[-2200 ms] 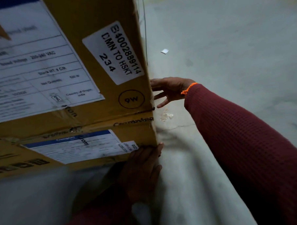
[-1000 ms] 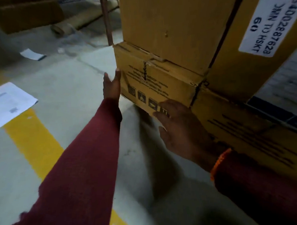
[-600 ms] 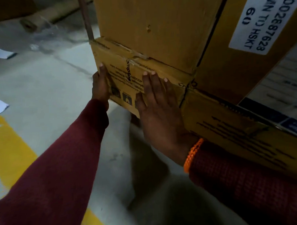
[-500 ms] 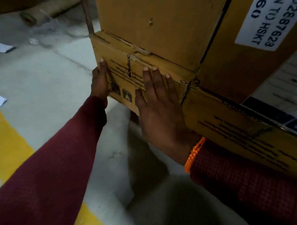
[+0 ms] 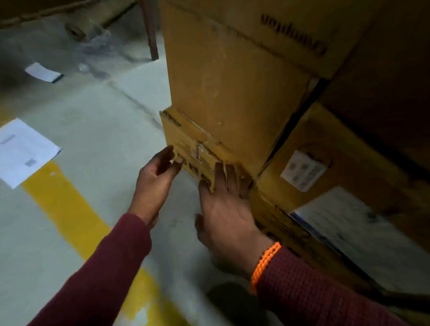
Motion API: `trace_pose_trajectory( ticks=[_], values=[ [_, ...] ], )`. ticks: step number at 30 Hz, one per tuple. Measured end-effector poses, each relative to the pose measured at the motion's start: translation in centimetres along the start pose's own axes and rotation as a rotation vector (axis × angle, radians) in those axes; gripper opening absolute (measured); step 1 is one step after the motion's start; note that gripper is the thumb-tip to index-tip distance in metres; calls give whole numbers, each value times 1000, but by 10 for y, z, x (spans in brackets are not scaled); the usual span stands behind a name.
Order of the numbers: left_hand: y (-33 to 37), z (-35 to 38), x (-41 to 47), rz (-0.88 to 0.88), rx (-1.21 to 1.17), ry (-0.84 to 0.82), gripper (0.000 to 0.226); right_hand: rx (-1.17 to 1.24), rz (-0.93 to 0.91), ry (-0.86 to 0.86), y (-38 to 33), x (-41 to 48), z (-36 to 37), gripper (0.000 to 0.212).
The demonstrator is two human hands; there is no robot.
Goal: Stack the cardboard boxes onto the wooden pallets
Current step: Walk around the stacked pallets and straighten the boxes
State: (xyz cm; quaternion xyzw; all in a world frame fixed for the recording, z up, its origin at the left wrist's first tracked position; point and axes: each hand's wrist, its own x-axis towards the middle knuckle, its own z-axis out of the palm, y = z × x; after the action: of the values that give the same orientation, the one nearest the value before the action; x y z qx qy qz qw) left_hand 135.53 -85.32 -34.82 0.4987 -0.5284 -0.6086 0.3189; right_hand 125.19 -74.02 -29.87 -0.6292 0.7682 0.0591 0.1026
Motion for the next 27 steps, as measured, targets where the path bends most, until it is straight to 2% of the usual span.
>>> trace_pose_trajectory(
  ticks=[4, 8, 11, 14, 19, 22, 27],
  values=[
    [114, -13, -71, -93, -14, -37, 47, 210, 96, 65, -9, -42, -102, 64],
    [257, -27, -157, -201, -18, -97, 38, 429, 217, -12, -24, -99, -238, 68],
    [345, -38, -203, -288, 59, -188, 42, 498, 334, -1, -31, -133, -333, 71],
    [416, -54, -228, -263, 88, -238, 41, 634, 378, 13, -35, -147, -398, 58],
    [470, -71, -197, -262, 149, -329, 32, 739, 467, 105, -20, -144, -435, 36],
    [487, -62, -140, -259, 306, -451, 39, 757, 511, 236, -11, -112, -441, 32],
    [535, -55, -24, -144, 554, -609, 42, 861, 576, 416, 0, -18, -455, 29]
  ],
)
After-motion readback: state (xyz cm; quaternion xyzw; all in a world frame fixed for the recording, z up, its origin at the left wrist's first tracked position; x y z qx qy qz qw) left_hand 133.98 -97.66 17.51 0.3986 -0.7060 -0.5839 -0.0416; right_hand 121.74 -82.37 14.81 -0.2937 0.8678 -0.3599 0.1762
